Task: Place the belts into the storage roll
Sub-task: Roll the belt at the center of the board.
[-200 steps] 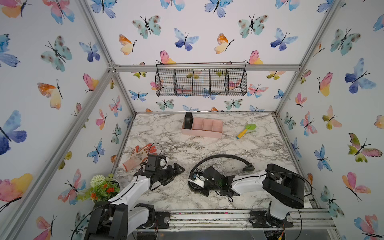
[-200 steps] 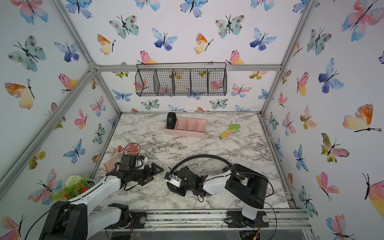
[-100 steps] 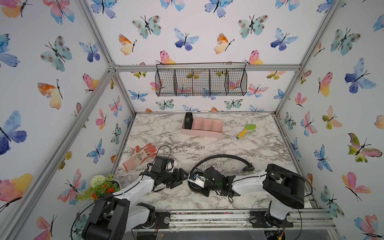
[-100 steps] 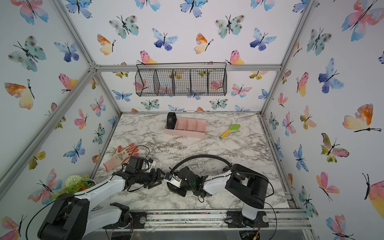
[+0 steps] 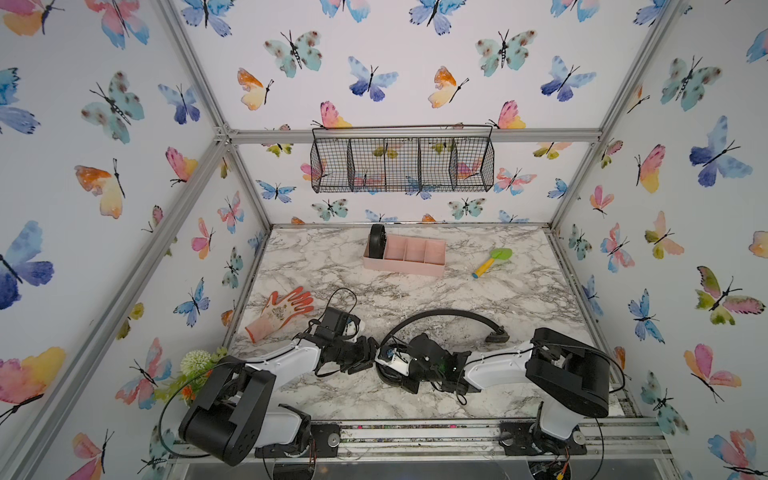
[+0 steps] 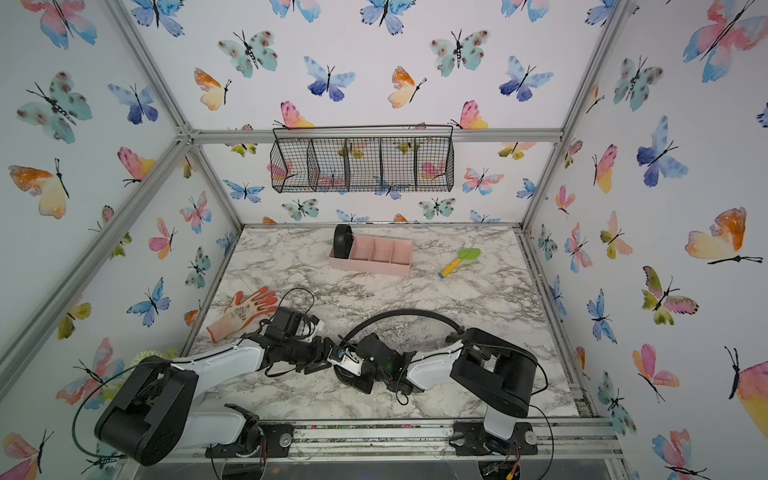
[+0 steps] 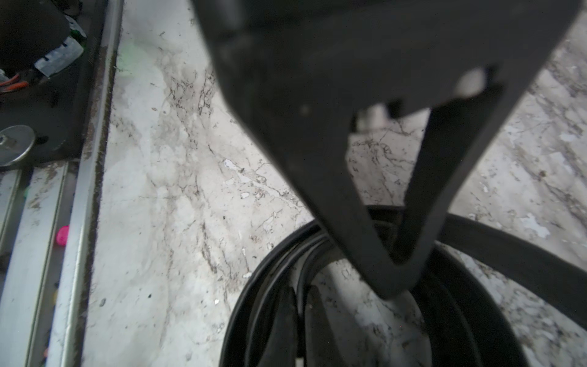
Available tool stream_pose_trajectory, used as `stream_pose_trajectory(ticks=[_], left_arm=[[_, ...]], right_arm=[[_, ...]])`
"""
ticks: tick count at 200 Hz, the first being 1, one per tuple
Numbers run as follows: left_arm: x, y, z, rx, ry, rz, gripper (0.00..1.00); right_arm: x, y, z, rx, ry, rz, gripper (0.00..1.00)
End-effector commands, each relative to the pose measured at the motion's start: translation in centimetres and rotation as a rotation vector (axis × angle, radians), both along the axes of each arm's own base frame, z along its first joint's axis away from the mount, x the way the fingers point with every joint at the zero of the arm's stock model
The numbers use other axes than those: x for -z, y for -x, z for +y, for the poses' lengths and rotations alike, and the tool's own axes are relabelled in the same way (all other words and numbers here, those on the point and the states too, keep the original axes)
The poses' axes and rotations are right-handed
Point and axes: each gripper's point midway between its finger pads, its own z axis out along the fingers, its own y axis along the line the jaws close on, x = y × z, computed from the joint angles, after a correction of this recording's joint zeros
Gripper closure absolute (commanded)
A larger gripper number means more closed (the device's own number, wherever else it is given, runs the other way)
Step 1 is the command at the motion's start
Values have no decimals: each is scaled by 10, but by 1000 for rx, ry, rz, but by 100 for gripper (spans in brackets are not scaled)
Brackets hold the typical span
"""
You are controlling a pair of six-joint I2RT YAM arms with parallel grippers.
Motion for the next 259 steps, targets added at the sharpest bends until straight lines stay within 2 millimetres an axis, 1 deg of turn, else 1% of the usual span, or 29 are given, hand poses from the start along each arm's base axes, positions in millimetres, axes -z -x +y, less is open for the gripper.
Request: stream_pose_trajectory(ticks=[1,13,21,27,60,85,105,110,115,142,153,171,190,192,213,220,230,242,254,259], left_arm=[[19,4,9,34,-129,16,45],[24,5,10,49,-162,26,51],[27,6,9,60,-172,30,57],[29,7,8,67,-172,37,59],[36,11,4,103,-187,53,59],[32,13,-4,140,-168,51,57],[30,18,-10,177,-163,60,58],[30,21,-12,188,-160,65,60],[31,22,-13,198,-165,69,65],[41,30,-13,223,-201,92,80],[43,32,-14,231,-212,94,82],[46,29,-10,224,-247,86,82],[45,26,-10,228,-275,71,87],[47,23,-7,221,-300,58,87],[44,17,-4,213,-344,36,90],[43,16,-2,212,-361,35,91],[42,12,1,209,-389,28,91],[39,10,4,211,-410,21,91],[37,7,6,210,-434,13,91],[35,7,7,210,-439,9,91]], right_arm=[[26,16,-20,-19,91,63,97],[25,15,-21,-16,90,56,97],[25,15,-21,-13,89,51,97],[25,15,-22,-12,86,50,97],[25,15,-23,-9,71,41,97],[28,14,-23,-7,73,38,97],[31,13,-22,-10,80,35,97],[32,13,-22,-9,80,35,97],[32,13,-22,-9,81,36,97],[33,13,-24,-2,81,32,97],[32,12,-25,4,82,31,97],[31,12,-25,7,79,28,97],[32,12,-24,8,77,34,97],[31,12,-24,10,76,36,97],[24,9,-22,37,52,46,95],[20,7,-22,58,43,49,87],[12,3,-21,88,27,50,72],[0,-2,-21,127,11,47,57],[-12,-8,-23,171,-5,44,45],[-17,-10,-25,187,-11,42,41]])
